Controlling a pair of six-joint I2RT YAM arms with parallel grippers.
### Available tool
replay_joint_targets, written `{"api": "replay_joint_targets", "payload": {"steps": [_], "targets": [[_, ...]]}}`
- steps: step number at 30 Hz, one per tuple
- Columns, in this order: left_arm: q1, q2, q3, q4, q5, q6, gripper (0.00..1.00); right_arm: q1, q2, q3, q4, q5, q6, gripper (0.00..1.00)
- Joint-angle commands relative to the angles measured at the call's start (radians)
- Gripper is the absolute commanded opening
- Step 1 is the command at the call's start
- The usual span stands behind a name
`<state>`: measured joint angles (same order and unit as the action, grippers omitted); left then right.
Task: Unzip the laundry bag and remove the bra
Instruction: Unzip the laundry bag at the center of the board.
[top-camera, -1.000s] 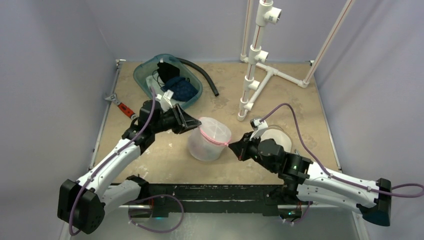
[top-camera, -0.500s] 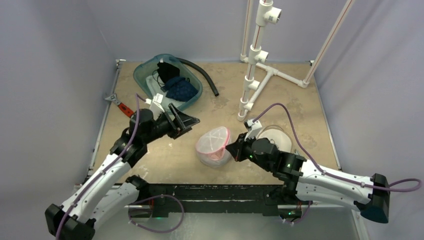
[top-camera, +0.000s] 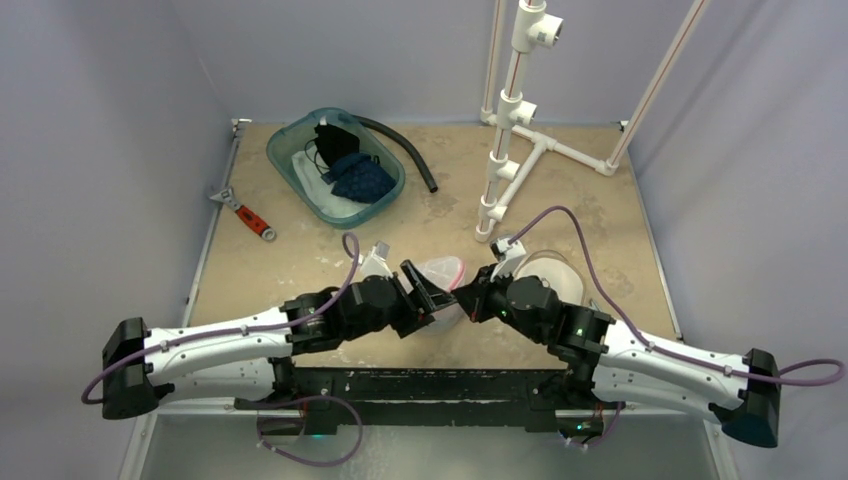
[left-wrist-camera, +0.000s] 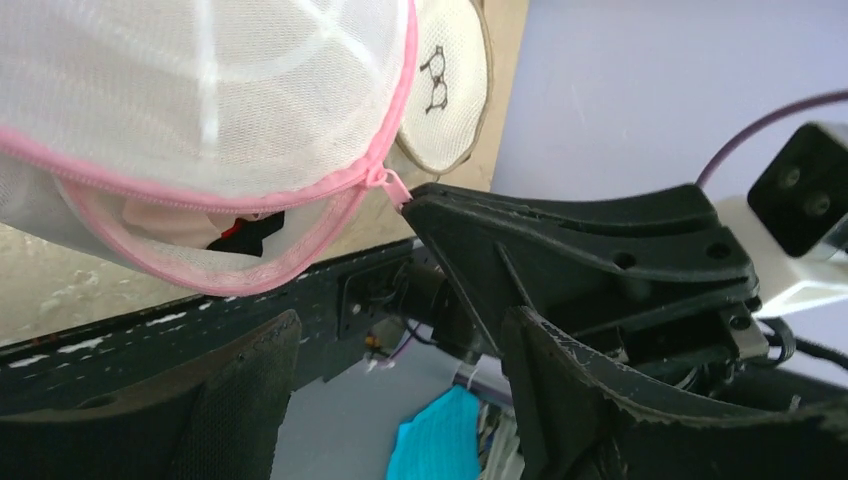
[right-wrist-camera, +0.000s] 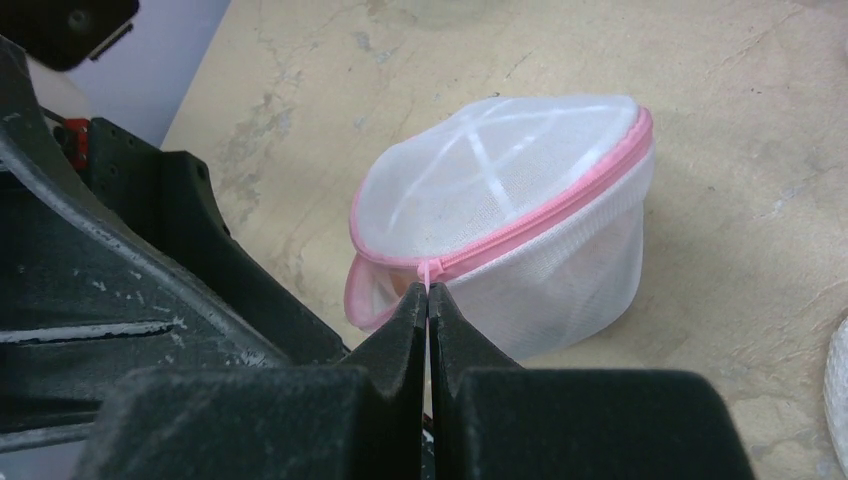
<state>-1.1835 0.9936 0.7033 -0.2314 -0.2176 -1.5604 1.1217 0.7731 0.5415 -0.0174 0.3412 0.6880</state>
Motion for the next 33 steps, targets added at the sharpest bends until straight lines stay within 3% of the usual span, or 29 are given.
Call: {"api": "replay_joint_targets", "payload": {"steps": [1,12,19,24,29,33], "targets": [[-0.068,0.006,-0.029,0.081,-0.226,-0.203,0.73,0.003,-0.024,0.004,-0.019,0.007,-0.009,0.00],[-0.137,0.053,-0.099,0.085,-0.362,-0.403,0.74,0.002,-0.083,-0.022,-0.019,0.000,-0.011,0.00],[-0.117,0.045,-0.124,0.058,-0.427,-0.421,0.71,0.002,-0.103,-0.038,-0.008,-0.045,-0.027,0.00],[-0.044,0.051,-0.134,0.066,-0.387,-0.378,0.66,0.002,-0.103,-0.049,0.007,-0.074,-0.036,0.00],[0.007,0.090,-0.137,0.114,-0.324,-0.320,0.53,0.003,-0.108,-0.055,0.004,-0.080,-0.036,0.00],[0.031,0.113,-0.147,0.158,-0.291,-0.287,0.33,0.003,-0.113,-0.054,0.002,-0.081,-0.037,0.00]]}}
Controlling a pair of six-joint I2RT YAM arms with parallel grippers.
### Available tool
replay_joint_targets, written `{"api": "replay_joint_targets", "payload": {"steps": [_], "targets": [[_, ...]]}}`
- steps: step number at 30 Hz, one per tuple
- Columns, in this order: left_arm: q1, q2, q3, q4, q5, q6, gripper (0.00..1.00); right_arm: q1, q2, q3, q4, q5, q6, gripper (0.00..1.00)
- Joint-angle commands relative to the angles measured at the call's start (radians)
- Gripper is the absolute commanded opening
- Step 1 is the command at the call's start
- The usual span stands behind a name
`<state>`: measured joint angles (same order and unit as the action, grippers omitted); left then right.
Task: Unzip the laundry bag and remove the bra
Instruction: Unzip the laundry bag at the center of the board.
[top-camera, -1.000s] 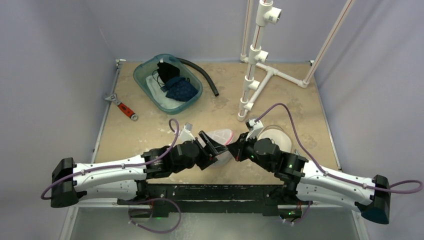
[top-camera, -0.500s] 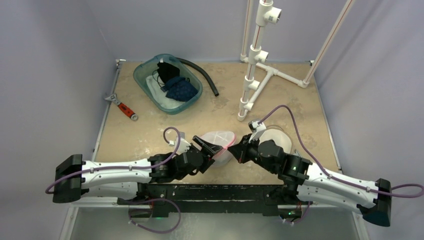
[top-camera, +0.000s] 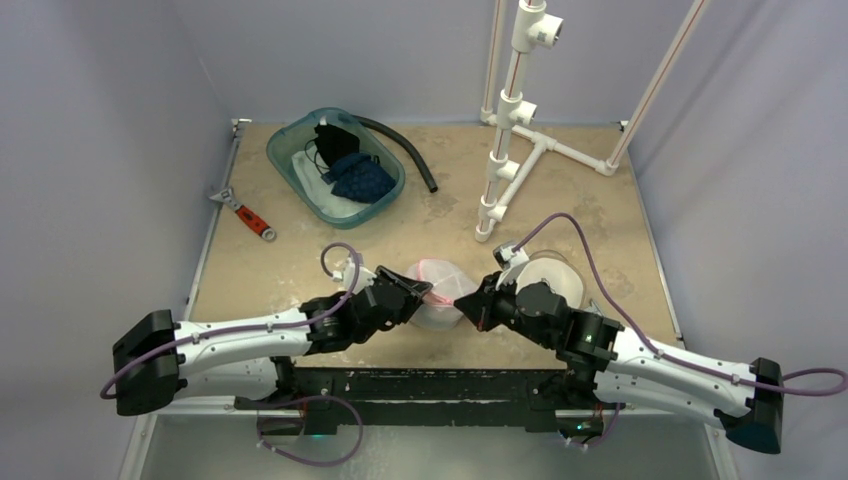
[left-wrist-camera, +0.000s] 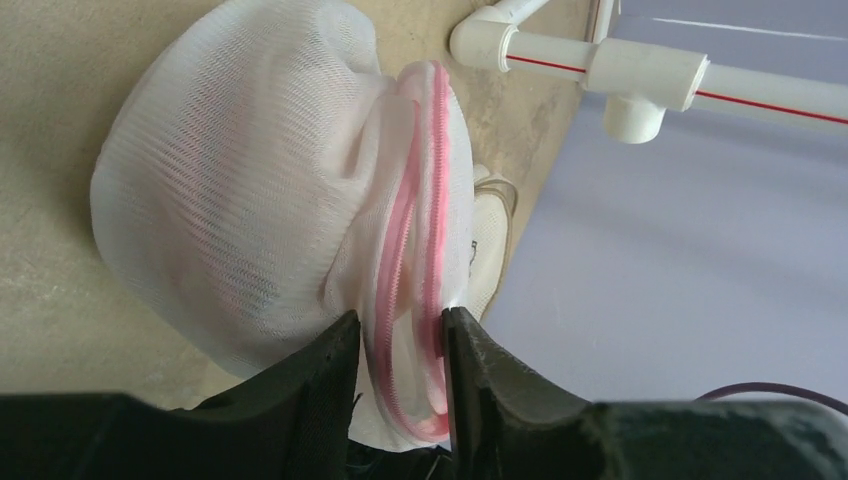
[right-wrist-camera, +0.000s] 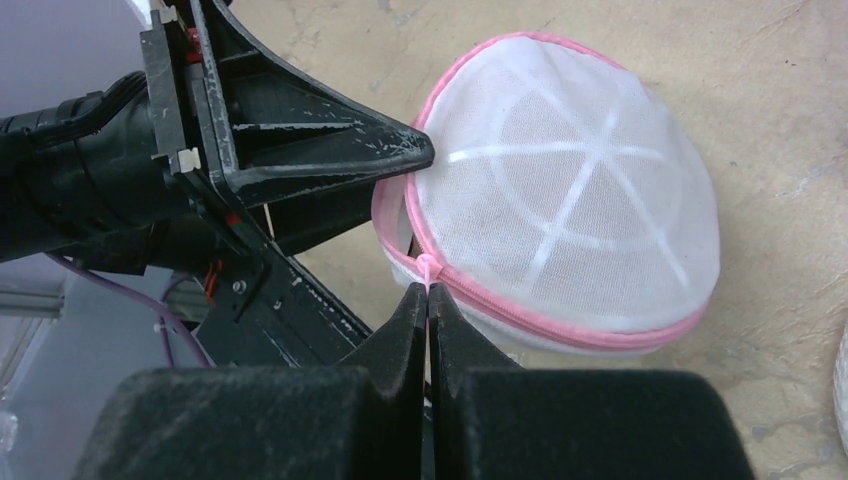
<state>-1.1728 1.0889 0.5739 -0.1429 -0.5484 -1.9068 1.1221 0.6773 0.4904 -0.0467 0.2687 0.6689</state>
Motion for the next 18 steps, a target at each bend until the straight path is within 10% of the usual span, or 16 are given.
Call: {"api": "replay_joint_targets", "payload": {"steps": [1,6,18], "targets": [[0.025,0.017,-0.019,0.079,0.042,0.070,0.30,0.003,-0.018,-0.003,0.031,-0.012,-0.020,0.00],[0.055,-0.002,-0.008,0.081,0.043,0.140,0.01,0.003,-0.021,0.005,0.018,-0.021,-0.027,0.00],[0.078,-0.170,0.033,-0.041,-0.051,0.222,0.00,0.003,-0.045,0.005,-0.063,0.004,0.006,0.00]]}}
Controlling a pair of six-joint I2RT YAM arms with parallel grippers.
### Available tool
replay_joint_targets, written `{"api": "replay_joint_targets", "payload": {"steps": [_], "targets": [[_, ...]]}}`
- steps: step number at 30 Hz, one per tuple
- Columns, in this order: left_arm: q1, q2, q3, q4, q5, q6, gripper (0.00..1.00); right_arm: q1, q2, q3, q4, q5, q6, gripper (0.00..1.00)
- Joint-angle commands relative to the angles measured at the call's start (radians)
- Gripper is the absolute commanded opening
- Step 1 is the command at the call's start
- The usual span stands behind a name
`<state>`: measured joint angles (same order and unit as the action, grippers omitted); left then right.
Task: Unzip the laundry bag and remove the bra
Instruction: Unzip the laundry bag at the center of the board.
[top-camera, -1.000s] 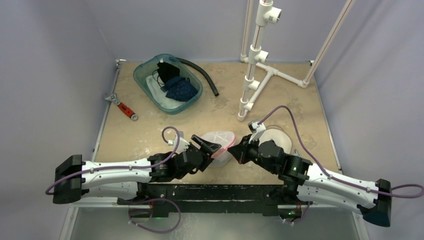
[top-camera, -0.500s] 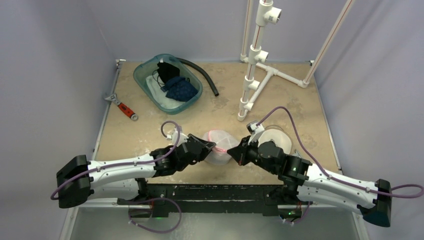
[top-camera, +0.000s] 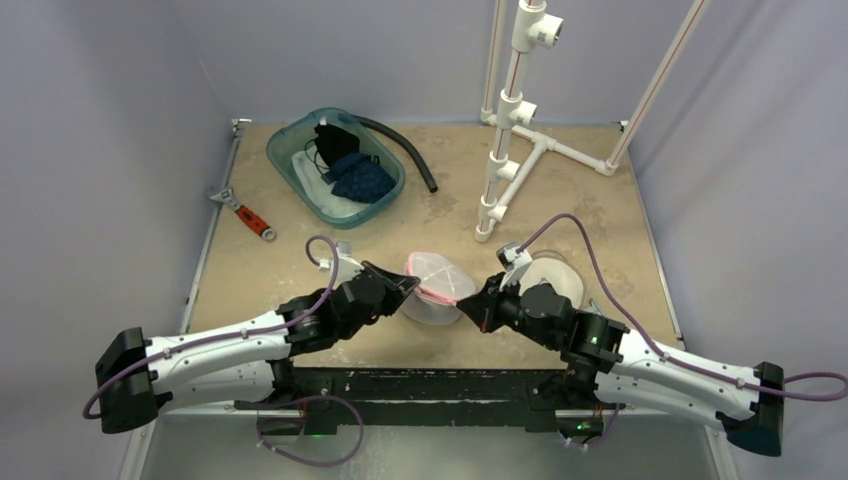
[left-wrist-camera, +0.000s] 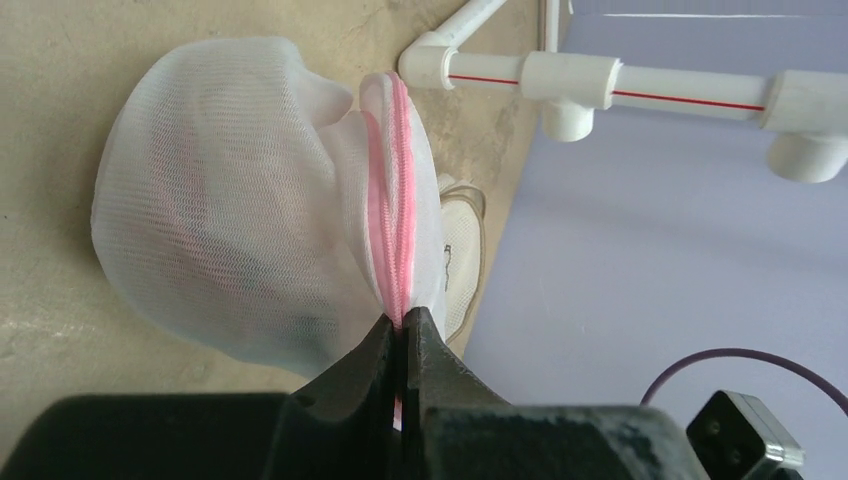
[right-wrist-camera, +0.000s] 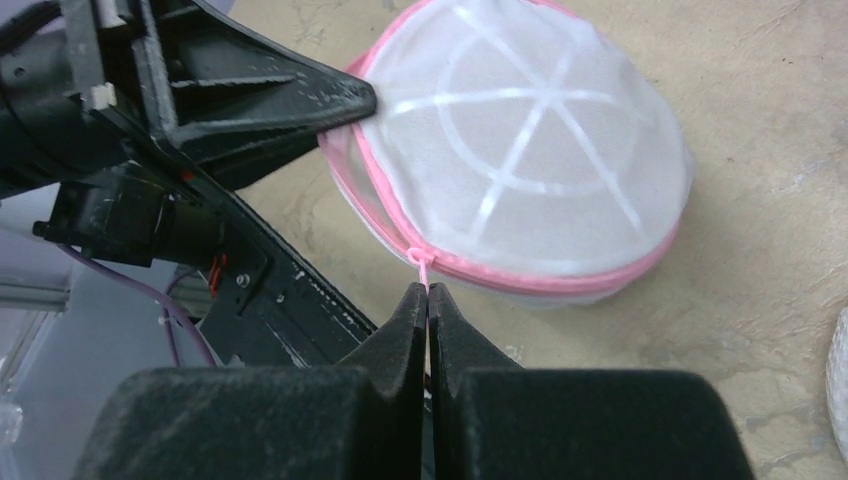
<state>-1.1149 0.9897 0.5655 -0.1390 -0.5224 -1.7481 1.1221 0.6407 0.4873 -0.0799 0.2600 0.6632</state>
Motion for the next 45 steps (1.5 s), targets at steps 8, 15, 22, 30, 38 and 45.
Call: {"api": "replay_joint_targets", "payload": {"steps": [8,15,22,30,38,45], "targets": [[0.040,-0.157,0.084,-0.061,-0.078,0.147,0.00,0.005,0.014,0.013,-0.045,0.043,0.038,0.00],[0.068,-0.219,0.106,-0.059,-0.003,0.234,0.00,0.003,0.021,0.016,-0.057,0.097,0.066,0.00],[0.121,-0.253,0.098,-0.030,0.099,0.287,0.00,0.004,0.046,0.012,-0.049,0.125,0.084,0.00],[0.196,-0.244,0.093,0.033,0.270,0.354,0.00,0.003,0.064,0.003,-0.064,0.190,0.139,0.00],[0.302,-0.214,0.089,0.167,0.483,0.409,0.00,0.003,0.043,0.012,-0.151,0.286,0.241,0.00],[0.359,-0.031,0.154,0.352,0.737,0.475,0.00,0.003,-0.035,0.033,-0.239,0.343,0.294,0.00]]}}
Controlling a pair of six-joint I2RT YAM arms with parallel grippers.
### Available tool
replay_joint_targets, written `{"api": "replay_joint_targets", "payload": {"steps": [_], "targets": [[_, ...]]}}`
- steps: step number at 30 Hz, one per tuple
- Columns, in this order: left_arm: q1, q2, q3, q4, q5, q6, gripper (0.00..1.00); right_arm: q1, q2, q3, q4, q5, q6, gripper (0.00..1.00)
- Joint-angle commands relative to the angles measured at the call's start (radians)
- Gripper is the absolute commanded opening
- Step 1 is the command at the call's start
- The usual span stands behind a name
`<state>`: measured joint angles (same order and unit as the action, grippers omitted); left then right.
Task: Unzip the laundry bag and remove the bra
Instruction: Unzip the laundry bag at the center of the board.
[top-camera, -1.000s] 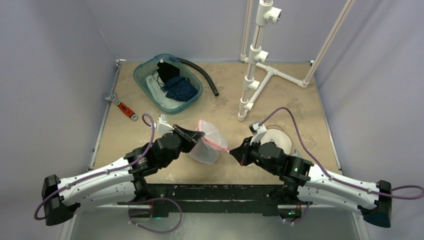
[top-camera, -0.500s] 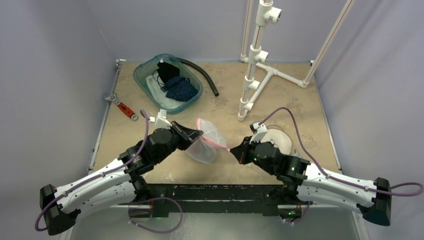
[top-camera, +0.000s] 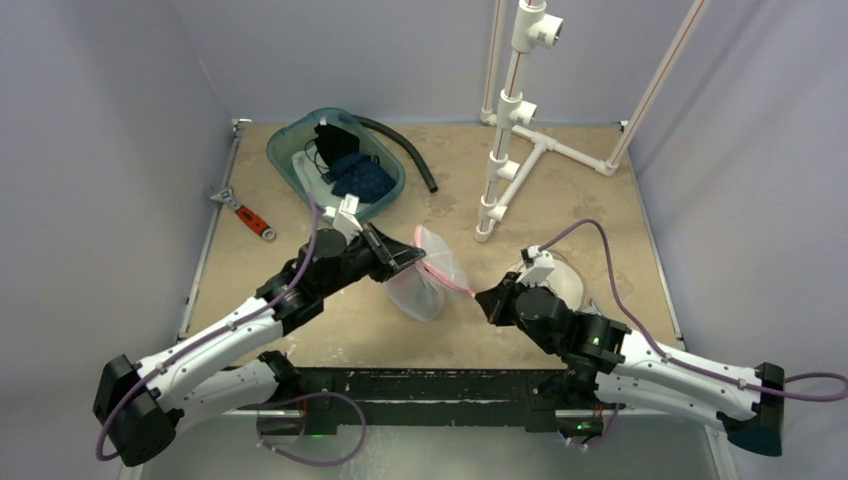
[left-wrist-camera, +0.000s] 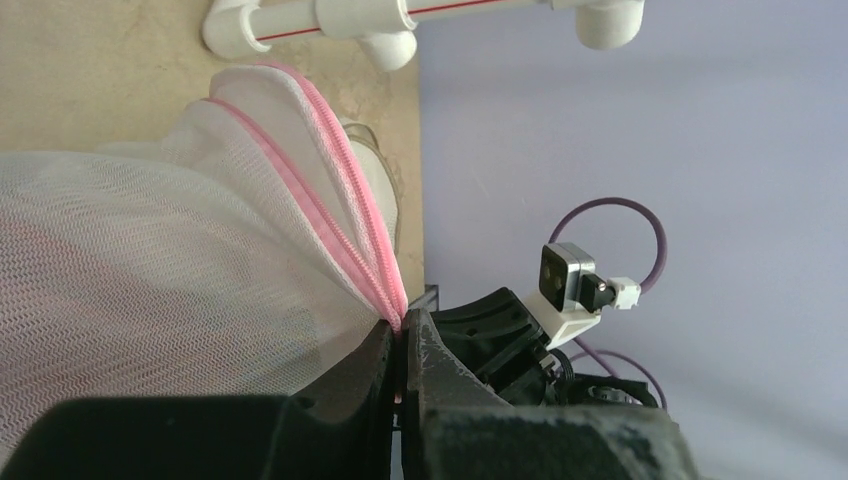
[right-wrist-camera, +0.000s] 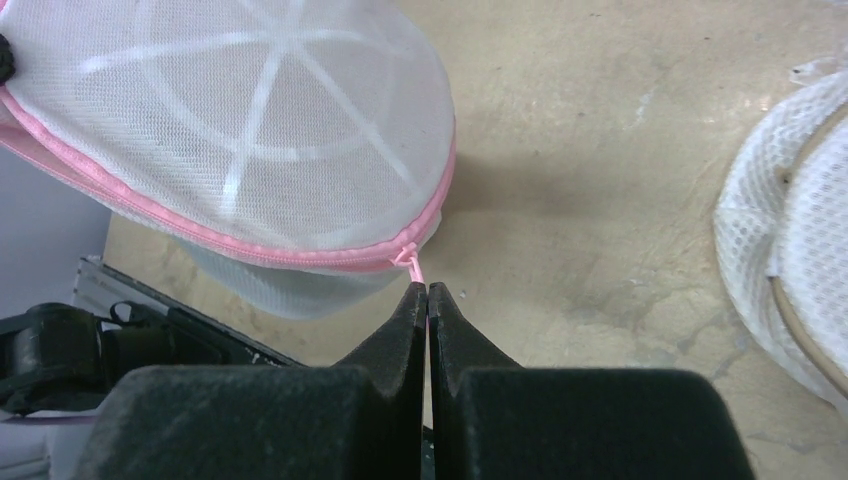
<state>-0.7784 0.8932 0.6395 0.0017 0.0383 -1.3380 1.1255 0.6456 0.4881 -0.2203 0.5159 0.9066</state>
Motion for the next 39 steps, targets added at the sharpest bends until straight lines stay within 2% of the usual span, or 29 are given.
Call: {"api": "replay_joint_targets", "payload": {"steps": [1,9,18,19,20,22,26,30,33,37,39], "targets": [[0.028,0.090,0.083,0.239,0.207,0.072,0.00,0.000,-0.048,0.033,-0.107,0.091,0.057,0.00],[0.121,0.195,0.024,0.451,0.412,0.113,0.00,0.000,-0.061,0.048,-0.161,0.130,0.112,0.00],[0.154,0.356,-0.073,0.713,0.619,0.163,0.00,0.000,-0.071,0.006,-0.081,0.098,0.071,0.00],[0.153,0.369,-0.073,0.711,0.620,0.168,0.05,-0.001,-0.067,0.002,-0.071,0.091,0.065,0.00],[0.154,0.375,-0.076,0.697,0.610,0.169,0.15,0.001,-0.063,-0.001,-0.064,0.085,0.061,0.00],[0.155,0.376,-0.086,0.677,0.586,0.168,0.41,0.000,-0.056,-0.005,-0.048,0.072,0.050,0.00],[0.154,0.295,-0.102,0.526,0.492,0.197,0.63,0.001,-0.052,-0.015,-0.026,0.052,0.036,0.00],[0.153,0.148,-0.100,0.282,0.343,0.220,0.73,-0.001,-0.043,-0.021,0.002,0.027,0.015,0.00],[0.153,0.033,-0.073,0.087,0.262,0.218,0.75,0.000,-0.027,-0.023,0.030,0.005,-0.004,0.00],[0.152,-0.089,0.060,-0.335,0.108,0.228,0.75,0.000,-0.006,-0.022,0.061,-0.014,-0.030,0.00],[0.152,-0.126,0.131,-0.493,0.033,0.210,0.75,0.001,0.005,-0.023,0.082,-0.024,-0.043,0.00]]}}
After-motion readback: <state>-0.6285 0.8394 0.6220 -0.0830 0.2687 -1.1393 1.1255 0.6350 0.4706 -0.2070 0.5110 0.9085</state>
